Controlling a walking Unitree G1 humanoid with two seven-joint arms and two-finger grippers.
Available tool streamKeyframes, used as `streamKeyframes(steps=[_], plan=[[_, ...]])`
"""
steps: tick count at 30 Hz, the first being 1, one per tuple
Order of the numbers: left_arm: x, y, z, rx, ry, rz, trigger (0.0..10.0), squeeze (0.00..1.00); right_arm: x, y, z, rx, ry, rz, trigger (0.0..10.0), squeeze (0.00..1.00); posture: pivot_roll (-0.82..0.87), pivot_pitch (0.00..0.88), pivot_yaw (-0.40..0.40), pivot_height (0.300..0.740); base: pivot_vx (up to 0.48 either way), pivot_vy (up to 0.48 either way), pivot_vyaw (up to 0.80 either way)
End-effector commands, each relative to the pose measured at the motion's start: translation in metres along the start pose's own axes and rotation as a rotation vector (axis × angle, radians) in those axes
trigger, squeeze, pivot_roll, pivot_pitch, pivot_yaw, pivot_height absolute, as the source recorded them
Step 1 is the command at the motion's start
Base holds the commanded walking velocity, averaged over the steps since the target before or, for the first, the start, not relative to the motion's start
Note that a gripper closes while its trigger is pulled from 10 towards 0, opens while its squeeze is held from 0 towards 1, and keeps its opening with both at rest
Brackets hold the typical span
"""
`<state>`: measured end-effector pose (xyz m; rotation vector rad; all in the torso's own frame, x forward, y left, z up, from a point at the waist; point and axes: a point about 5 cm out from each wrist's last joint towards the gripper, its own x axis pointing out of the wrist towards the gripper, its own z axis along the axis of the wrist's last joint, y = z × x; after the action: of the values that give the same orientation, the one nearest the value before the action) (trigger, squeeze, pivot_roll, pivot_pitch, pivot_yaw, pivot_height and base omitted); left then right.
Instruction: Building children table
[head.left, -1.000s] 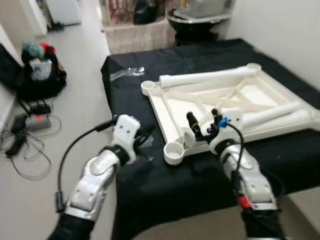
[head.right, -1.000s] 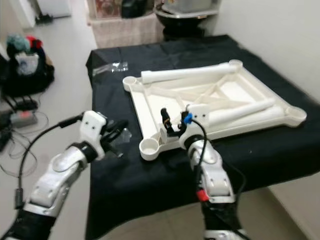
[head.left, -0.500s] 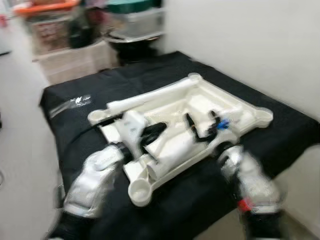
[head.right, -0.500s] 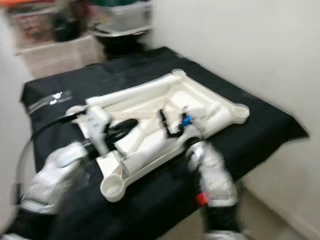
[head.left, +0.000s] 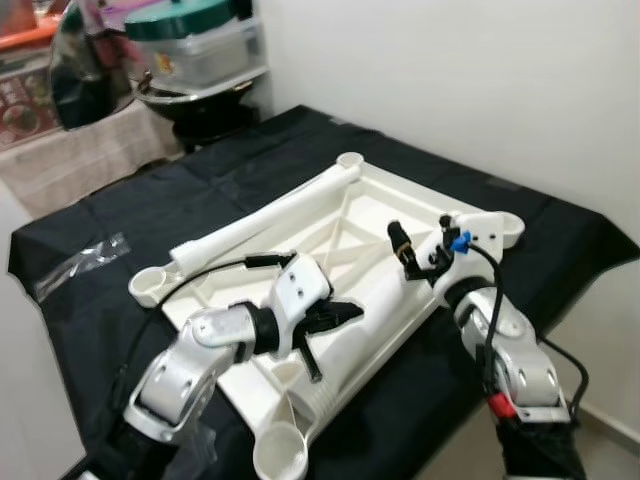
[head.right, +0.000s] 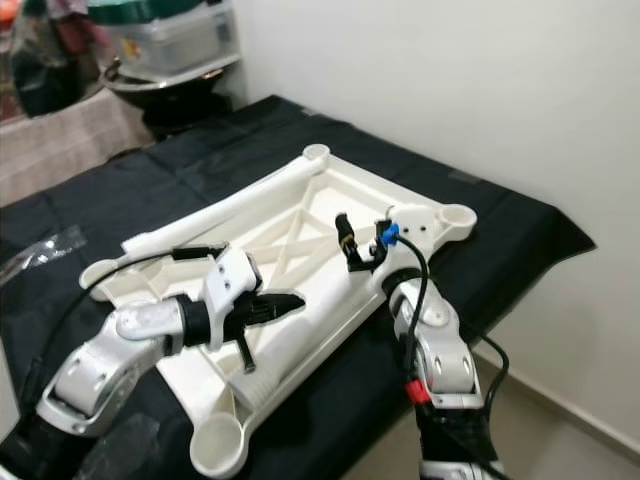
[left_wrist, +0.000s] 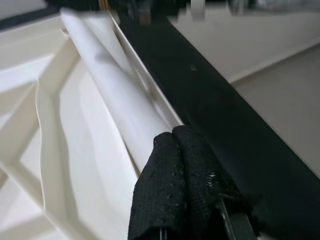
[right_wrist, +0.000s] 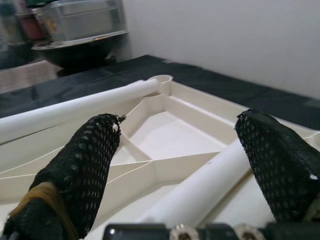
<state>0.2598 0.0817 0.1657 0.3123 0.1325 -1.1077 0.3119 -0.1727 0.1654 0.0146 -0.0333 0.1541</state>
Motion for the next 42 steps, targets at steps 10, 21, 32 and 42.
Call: streamKeyframes(steps=[10,21,32,42], plan=[[-0.011,0.006,-0.006,-0.050,0.027,0.063,10.0,0.00,0.002,0.008,-0.007,-0.005,0.032,0.023,10.0,0.00,-0.11,0.000,0.027,0.740,0.000,0.000,0.00],[-0.015,-0.003,-0.007,-0.157,-0.094,0.096,10.0,0.00,0.001,0.006,-0.006,-0.011,0.027,0.023,10.0,0.00,-0.11,0.000,0.024,0.740,0.025,-0.060,0.00],[-0.016,0.001,0.000,-0.170,-0.140,0.113,10.0,0.00,0.001,0.008,-0.002,-0.012,0.005,0.033,10.0,0.00,-0.12,0.000,0.025,0.740,0.296,-0.371,0.00],[-0.018,0.002,0.005,-0.171,-0.162,0.119,10.0,0.00,0.001,0.007,-0.002,-0.025,0.008,0.035,10.0,0.00,-0.11,0.000,0.023,0.740,0.291,-0.376,0.00]])
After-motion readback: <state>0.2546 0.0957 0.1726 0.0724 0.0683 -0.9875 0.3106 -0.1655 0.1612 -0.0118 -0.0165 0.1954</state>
